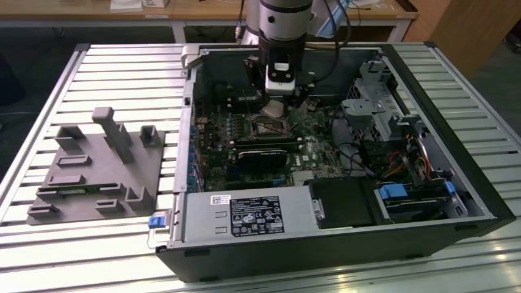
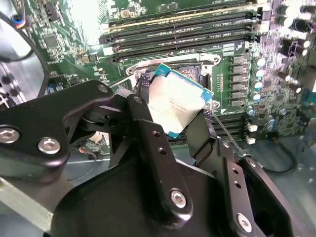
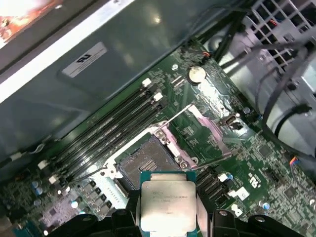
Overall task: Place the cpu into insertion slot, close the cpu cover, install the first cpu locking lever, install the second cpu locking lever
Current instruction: 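Place the cpu into insertion slot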
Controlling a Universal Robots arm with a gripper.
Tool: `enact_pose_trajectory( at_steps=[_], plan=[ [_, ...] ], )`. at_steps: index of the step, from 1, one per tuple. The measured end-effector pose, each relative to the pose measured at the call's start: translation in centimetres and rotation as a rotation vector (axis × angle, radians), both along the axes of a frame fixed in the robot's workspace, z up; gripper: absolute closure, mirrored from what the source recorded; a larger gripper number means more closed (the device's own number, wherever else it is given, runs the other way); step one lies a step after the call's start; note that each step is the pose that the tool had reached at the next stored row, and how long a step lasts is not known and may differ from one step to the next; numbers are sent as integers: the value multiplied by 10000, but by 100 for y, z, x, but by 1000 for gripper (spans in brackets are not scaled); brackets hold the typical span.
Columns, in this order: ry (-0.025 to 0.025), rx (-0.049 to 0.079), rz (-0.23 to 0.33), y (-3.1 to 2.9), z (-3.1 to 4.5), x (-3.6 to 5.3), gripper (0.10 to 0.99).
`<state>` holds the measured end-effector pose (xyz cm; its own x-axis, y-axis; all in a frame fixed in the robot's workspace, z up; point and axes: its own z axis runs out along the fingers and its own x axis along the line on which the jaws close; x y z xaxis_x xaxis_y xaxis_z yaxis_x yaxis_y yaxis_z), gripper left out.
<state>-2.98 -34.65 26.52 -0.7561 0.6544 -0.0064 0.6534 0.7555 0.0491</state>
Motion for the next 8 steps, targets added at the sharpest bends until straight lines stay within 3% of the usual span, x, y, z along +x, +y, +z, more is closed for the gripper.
enact_pose_trajectory(
  at_steps=[8],
  plan=[
    [0, 0, -1119, 0, -3, 0, 549]
  ],
)
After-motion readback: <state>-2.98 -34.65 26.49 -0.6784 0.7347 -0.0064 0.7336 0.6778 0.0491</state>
